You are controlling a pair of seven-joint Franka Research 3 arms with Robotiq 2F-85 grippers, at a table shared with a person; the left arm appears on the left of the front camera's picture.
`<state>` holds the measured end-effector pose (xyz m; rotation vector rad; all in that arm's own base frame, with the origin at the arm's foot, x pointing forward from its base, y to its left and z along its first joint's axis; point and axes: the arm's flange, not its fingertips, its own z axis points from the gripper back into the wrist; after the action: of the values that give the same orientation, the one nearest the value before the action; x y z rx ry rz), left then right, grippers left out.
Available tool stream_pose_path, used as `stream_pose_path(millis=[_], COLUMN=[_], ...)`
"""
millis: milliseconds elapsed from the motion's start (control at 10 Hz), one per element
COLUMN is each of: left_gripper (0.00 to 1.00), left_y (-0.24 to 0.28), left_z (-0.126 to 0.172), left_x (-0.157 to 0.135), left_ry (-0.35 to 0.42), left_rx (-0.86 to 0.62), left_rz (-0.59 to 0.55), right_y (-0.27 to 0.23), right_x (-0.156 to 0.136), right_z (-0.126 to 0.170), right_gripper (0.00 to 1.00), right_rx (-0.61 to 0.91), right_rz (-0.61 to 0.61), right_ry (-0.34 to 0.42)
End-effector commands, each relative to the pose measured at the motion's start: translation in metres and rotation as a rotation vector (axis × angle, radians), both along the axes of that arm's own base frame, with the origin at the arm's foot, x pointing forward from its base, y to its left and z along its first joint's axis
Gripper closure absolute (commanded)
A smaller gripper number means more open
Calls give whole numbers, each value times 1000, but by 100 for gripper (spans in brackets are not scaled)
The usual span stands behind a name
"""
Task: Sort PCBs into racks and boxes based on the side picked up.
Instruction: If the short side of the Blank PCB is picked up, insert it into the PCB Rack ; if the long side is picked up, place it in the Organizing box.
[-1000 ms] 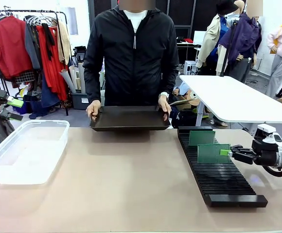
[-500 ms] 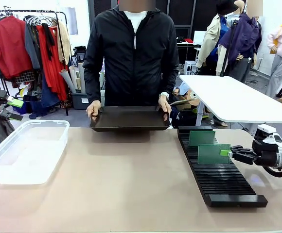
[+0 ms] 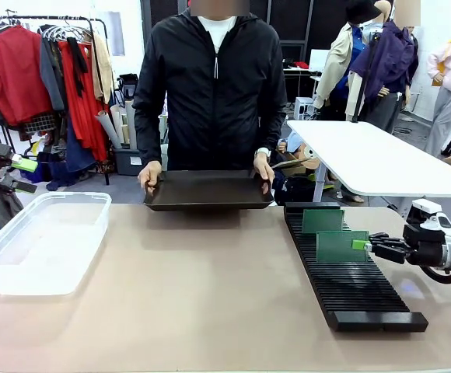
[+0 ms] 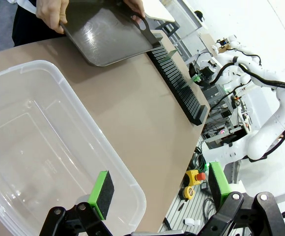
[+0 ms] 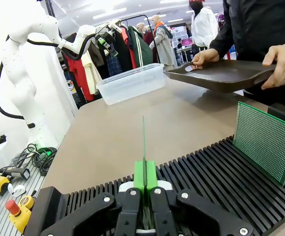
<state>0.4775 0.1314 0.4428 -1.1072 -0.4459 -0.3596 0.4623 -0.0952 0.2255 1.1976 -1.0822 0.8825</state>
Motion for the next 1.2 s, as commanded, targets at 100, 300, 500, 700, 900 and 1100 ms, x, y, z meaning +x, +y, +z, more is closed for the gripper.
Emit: stream_pose_path(millis=[100,300,500,700,900,1100], left_gripper=[0,0,0,0,0,0], left_y=[-1,-1,-1,-1,-1,-1], left_z=[2,2,2,2,2,2], left_x=[-1,-1,-1,-1,-1,-1], left_ry=[1,1,1,1,1,1], left_rx=[3,3,3,3,3,3], left_rz=[4,4,4,4,4,4], right_y=[-3,-5,-10,-11,-11,-11], right_x=[1,2,6,10,13,18], right_z=[3,5,6,4,1,-3], right_gripper=[100,100,100,100,100,100], right_rx=[11,3,-5,1,-1,1], right_rz=[10,21,44,55,72,83], right_ry=[-33,-45,-43,-48,-43,-45])
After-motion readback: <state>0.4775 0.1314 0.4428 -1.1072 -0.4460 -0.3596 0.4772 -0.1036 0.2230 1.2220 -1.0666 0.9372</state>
